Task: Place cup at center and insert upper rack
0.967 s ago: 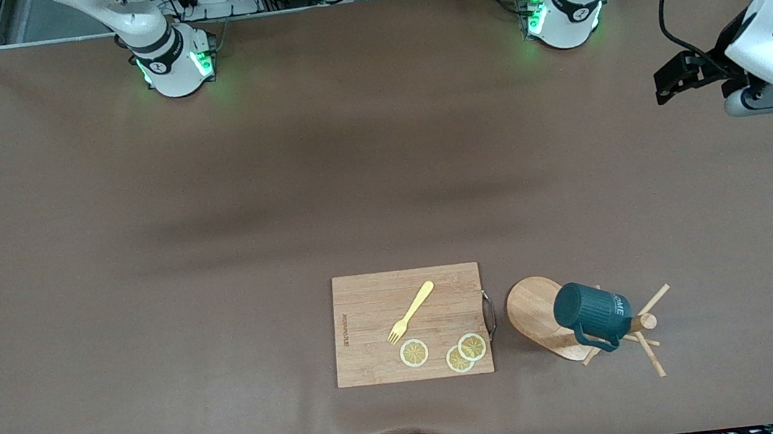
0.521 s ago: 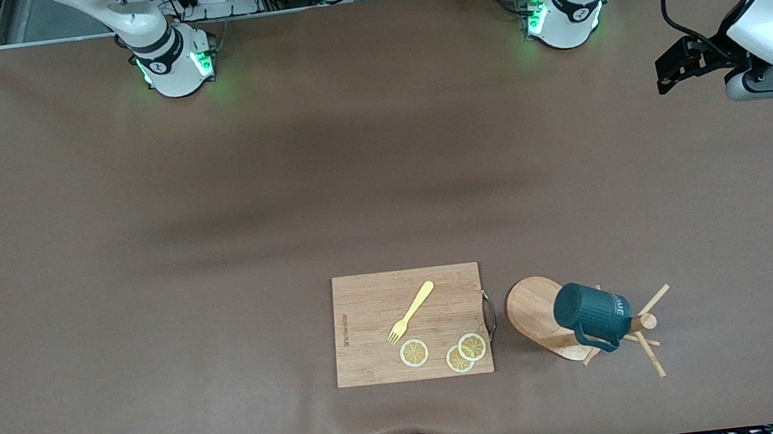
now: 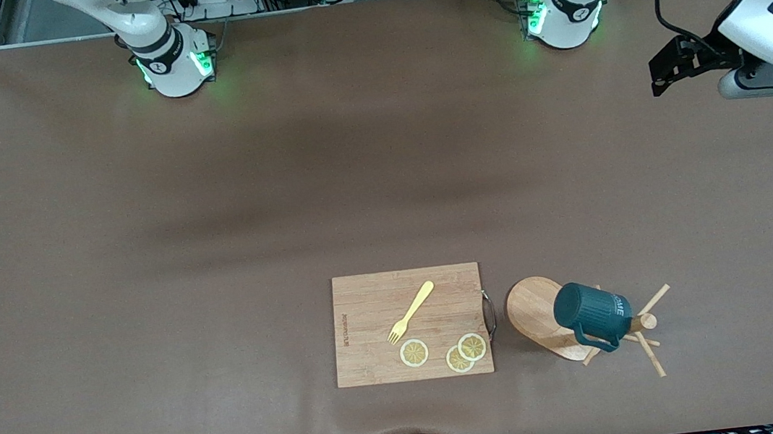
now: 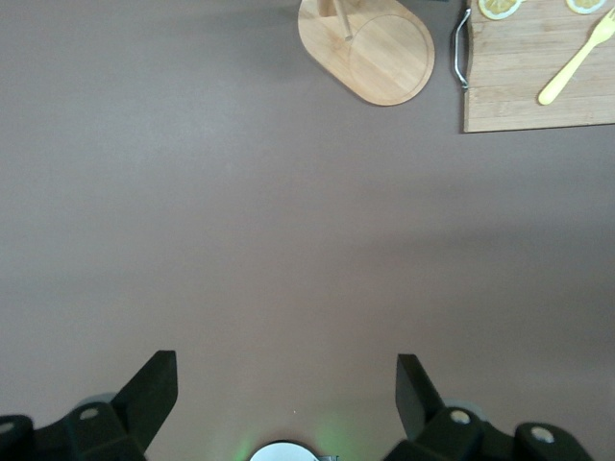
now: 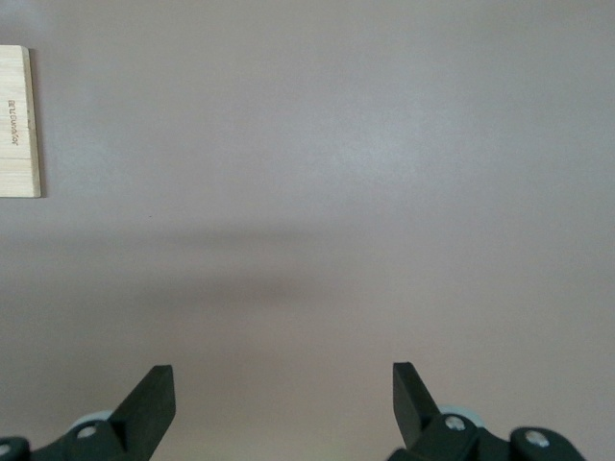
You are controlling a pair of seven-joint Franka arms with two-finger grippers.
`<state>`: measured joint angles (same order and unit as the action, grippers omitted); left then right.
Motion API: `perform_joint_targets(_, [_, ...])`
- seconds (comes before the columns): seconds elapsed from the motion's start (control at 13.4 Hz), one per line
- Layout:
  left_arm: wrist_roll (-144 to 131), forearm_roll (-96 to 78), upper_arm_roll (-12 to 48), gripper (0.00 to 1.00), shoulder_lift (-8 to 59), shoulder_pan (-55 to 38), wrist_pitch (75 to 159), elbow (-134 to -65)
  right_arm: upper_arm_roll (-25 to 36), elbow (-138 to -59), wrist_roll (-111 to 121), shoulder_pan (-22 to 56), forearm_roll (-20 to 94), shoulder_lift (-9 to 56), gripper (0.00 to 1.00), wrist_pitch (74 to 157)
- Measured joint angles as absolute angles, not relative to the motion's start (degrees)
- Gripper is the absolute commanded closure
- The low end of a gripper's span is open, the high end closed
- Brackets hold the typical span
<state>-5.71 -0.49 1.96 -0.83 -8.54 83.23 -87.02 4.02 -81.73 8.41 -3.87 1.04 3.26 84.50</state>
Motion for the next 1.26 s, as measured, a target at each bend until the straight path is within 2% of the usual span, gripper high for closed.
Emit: perform_joint_targets(1.26, [-5.71,-0.47,1.88,0.00,-1.36,-8.39,84.49,-87.02,4.02,-81.73,8.41,-3.87,1.04,3.26,0.00,84.50])
